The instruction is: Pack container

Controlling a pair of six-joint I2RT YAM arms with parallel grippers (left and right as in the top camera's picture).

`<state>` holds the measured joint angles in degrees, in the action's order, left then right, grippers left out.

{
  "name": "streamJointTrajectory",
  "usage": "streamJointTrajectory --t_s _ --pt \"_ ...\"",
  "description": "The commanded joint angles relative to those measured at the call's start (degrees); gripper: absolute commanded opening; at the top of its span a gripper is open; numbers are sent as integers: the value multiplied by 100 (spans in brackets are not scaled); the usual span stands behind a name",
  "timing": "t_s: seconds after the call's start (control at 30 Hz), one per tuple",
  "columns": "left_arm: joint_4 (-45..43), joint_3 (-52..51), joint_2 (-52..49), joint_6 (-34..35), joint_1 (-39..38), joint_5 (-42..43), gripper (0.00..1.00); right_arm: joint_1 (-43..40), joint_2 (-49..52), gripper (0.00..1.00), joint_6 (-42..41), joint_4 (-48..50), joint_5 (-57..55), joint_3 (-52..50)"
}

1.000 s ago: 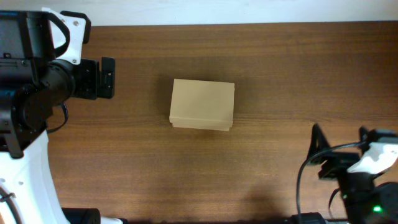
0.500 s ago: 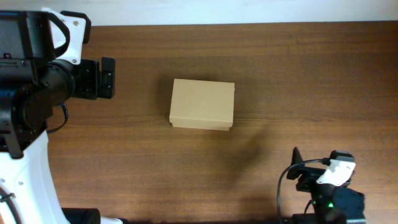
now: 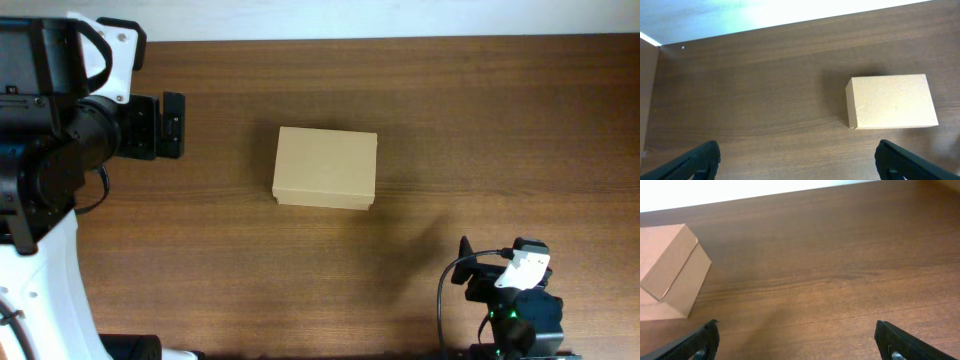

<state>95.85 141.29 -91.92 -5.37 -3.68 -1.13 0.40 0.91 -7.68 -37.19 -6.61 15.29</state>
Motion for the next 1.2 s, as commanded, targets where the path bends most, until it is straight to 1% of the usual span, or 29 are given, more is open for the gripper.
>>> streamJointTrajectory --t_s 0.0,0.1,0.3,1.17 --pt "2 48 -9 -33 22 -35 99 -52 -74 99 -28 271 -229 -240" --pt "2 48 -9 -33 22 -35 100 -52 -74 99 -28 597 -227 -446" --pt "2 48 -9 -33 22 -35 99 -52 -74 99 -28 623 -313 -695" --pt "2 48 -9 -33 22 -35 100 -52 -72 99 -28 702 -310 -699"
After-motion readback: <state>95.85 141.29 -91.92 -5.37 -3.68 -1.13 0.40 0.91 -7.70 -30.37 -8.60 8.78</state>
